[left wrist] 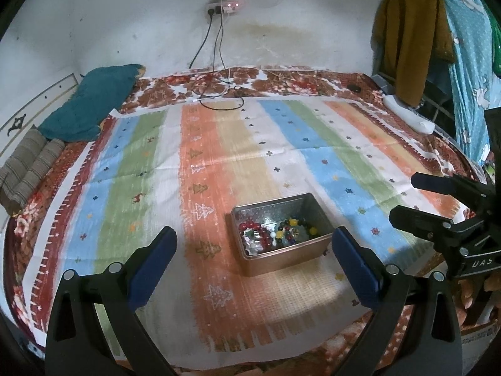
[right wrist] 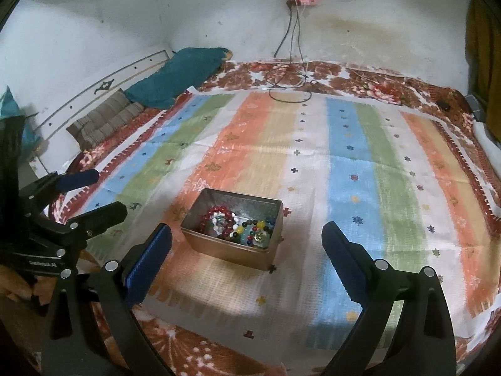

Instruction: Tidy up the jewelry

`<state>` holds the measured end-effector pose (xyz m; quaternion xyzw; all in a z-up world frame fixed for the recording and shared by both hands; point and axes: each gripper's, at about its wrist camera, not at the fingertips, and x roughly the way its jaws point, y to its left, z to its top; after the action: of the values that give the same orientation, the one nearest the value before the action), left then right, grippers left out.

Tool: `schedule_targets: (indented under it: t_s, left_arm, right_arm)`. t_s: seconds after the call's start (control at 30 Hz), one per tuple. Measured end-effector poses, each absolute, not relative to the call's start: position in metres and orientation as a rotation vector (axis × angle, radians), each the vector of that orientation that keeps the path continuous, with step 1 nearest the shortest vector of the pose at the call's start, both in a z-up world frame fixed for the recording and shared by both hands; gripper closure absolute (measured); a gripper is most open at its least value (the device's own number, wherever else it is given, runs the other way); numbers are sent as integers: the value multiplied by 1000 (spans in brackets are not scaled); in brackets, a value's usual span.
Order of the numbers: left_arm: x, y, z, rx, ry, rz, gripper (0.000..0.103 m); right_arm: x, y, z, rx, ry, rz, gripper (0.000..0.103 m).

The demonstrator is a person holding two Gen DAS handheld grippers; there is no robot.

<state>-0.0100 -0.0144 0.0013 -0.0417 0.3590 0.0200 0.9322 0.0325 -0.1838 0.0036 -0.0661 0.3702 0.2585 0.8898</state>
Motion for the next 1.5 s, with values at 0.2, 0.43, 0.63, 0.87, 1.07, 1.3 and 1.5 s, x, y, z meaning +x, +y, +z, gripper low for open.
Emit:
schedule_targets:
  t_s: [0.2, 0.43, 0.63, 0.87, 1.07, 1.3, 1.5]
  left_arm:
    - [-11, -16, 2, -80, 731, 37, 6]
    - [-10, -17, 2, -74, 730, 38, 6]
    - [-8, -12, 5, -83, 726, 48, 6]
    - [-9, -11, 5, -86, 727, 29, 6]
    - [-10, -11, 4, -83, 728, 30, 6]
    - [-9, -11, 4, -89, 726, 25, 6]
    - [-10, -12, 2, -84, 727, 23, 6]
  right_arm:
    - [31, -185, 5, -136, 759, 537, 6]
    - [29, -185, 6, -134, 756, 537, 6]
    - [29, -185, 6, -136, 758, 539, 6]
    - [29, -185, 6, -142, 753, 533, 6]
    - [27, -184, 7, -148, 753, 542, 6]
    - [26, -184, 6, -145, 755, 540, 6]
    - [27, -184, 6, -144, 755, 540, 6]
